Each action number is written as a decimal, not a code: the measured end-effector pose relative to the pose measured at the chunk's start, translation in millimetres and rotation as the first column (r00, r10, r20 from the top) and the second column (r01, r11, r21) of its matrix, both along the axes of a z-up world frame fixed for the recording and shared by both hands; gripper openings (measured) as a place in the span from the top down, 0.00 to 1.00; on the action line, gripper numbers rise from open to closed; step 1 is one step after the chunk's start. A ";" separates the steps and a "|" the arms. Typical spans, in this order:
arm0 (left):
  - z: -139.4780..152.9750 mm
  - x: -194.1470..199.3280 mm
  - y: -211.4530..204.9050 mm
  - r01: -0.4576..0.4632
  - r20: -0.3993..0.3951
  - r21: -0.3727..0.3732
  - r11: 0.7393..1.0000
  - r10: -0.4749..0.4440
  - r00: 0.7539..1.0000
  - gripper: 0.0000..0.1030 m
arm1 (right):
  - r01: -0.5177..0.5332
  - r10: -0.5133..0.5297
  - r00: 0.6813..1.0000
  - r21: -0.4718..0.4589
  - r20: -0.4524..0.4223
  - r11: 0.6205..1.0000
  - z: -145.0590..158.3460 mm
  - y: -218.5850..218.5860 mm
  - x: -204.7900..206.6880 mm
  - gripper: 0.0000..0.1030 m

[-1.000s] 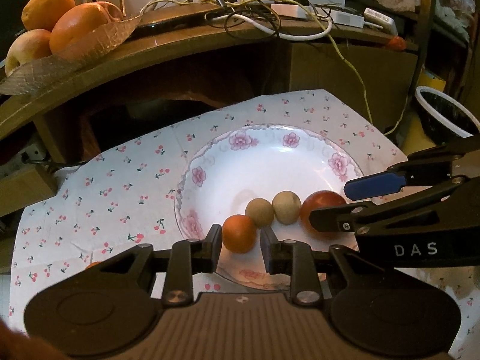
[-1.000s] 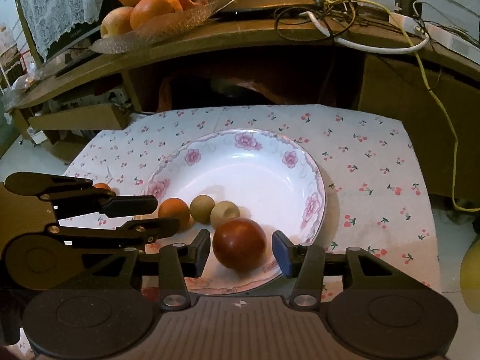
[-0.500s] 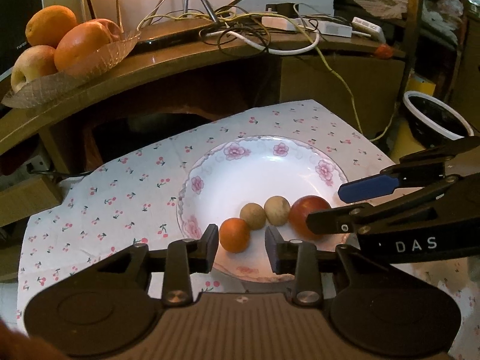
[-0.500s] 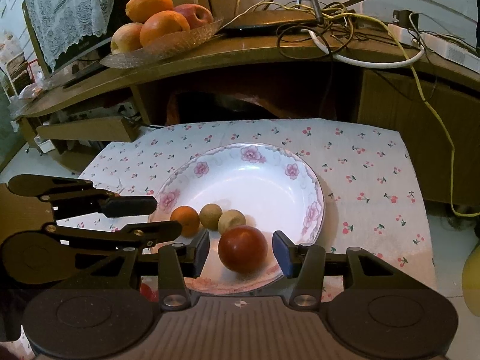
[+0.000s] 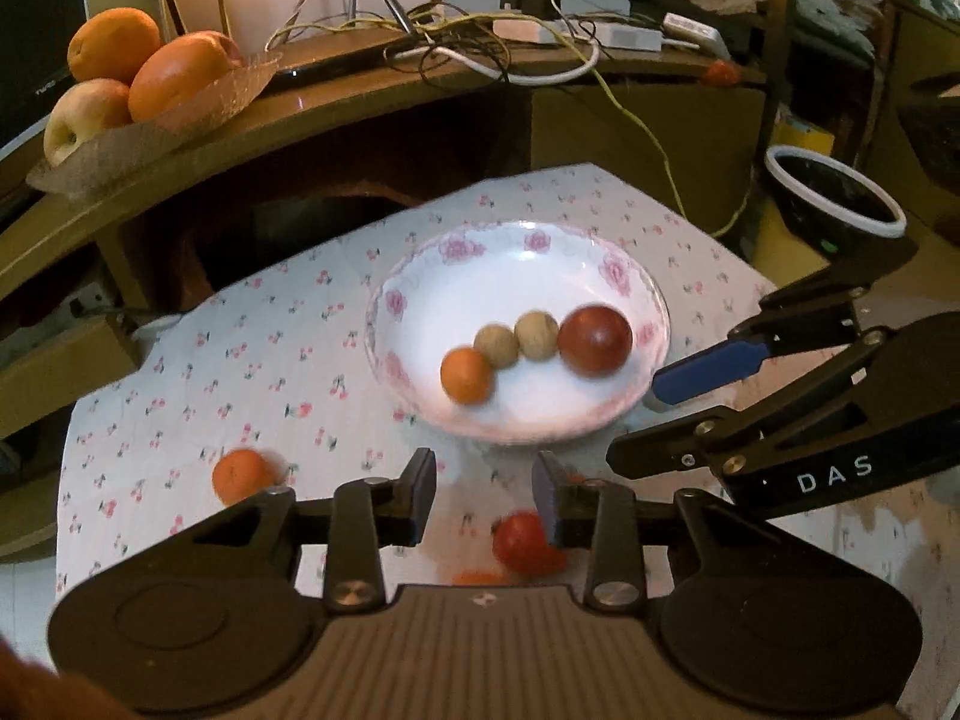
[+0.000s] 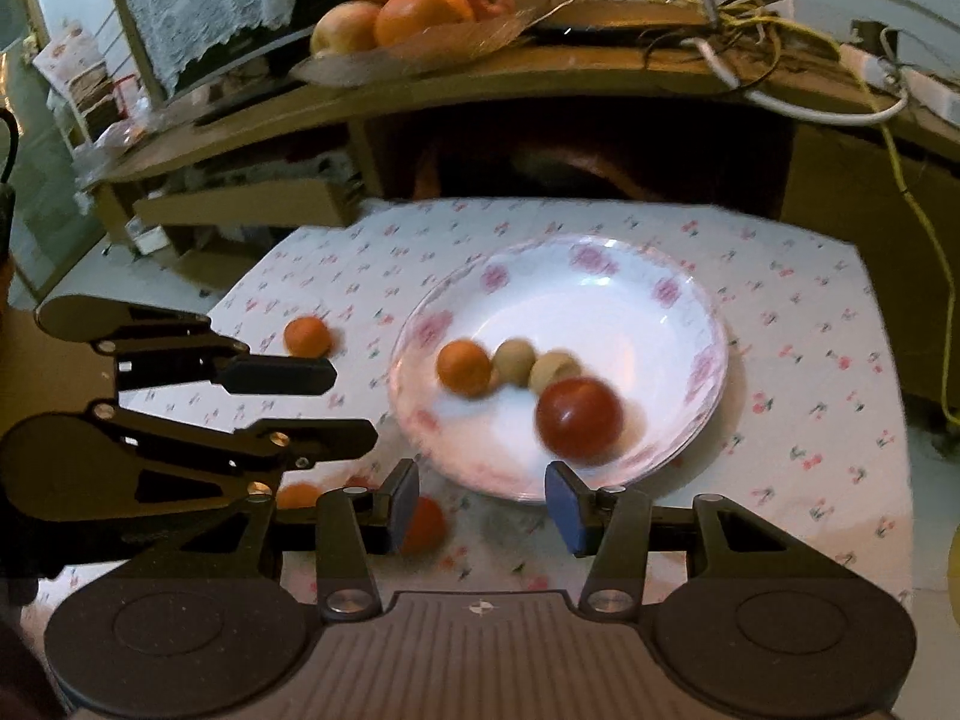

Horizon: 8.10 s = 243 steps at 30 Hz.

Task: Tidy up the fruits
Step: 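Move the left tool toward another orange while the right tool moves toward a small red tomato, then grasp the small red tomato with the right tool while the left tool grasps the orange, then carry the orange in the left tool into the plate while the right tool brings the small tomato, then grasp the last orange with the left tool while the right tool grasps a red tomato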

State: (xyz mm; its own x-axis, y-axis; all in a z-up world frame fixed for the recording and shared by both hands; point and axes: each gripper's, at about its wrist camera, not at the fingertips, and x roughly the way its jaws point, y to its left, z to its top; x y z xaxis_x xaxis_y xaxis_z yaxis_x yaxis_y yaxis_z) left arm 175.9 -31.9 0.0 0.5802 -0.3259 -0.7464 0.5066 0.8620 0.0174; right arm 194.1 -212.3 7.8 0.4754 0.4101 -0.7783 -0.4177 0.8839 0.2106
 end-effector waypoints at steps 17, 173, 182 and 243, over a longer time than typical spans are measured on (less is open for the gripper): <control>-24.7 -19.8 16.5 0.096 -0.076 0.055 0.994 -0.092 0.993 0.60 | -0.145 0.142 0.989 -0.060 -0.047 0.988 -25.3 29.1 -8.1 0.53; -22.0 43.3 -39.7 0.000 0.019 0.087 0.996 -0.002 1.000 0.65 | 0.007 0.006 0.995 -0.125 0.098 0.992 -6.1 4.3 29.6 0.69; -20.9 40.1 -40.8 0.005 0.018 0.078 0.997 -0.006 1.000 0.61 | 0.015 -0.006 0.995 -0.095 0.098 0.995 -4.4 3.8 31.2 0.64; -25.9 18.4 70.1 -0.255 -0.032 0.006 0.967 0.255 0.966 0.62 | -0.189 0.190 0.980 0.022 -0.058 0.982 -18.8 52.6 -3.7 0.81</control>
